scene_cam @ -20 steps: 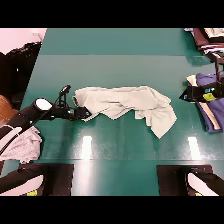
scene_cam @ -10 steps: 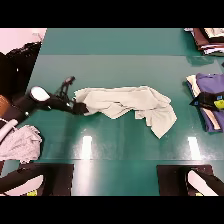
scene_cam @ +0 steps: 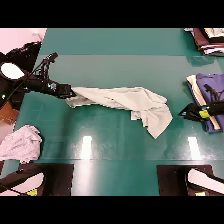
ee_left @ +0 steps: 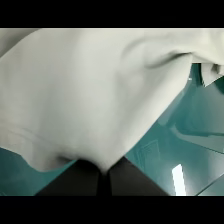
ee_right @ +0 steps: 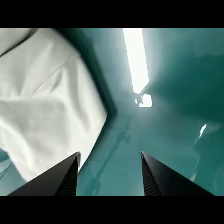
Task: Fold the shirts.
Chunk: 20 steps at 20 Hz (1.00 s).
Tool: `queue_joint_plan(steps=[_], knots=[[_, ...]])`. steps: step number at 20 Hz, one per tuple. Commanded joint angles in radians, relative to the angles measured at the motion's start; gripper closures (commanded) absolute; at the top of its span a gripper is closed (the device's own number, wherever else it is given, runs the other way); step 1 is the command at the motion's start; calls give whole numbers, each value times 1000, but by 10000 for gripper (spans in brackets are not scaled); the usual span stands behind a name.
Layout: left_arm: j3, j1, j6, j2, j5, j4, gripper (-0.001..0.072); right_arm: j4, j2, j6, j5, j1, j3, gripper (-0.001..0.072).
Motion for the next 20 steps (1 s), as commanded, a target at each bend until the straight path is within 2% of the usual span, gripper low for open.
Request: queue_joint_plan(steps=[1,6,7,9,10,11,15,20], knots=[[11,9,-3,0,-16,6,683,21,-145,-39,-32,56,78,282],[11,9,-3,0,-16,6,683,19,-282,-51,24,186,211,284],[11,9,-3,0,-16,6,683,18,-290,-51,24,203,220,302],[11,9,-3,0,-24,6,683,8,-293,-56,19,224,230,557],[11,9,-3,0,-31,6,683,10,-288,-71,18,225,230,645],[11,9,-3,0,-45,6,683,9,-277,-76,16,225,230,694],[83,9,-52,1,-160,9,683,13,-129,-73,8,171,243,695],[443,9,-82,1,-289,6,683,21,128,-45,26,103,472,695]])
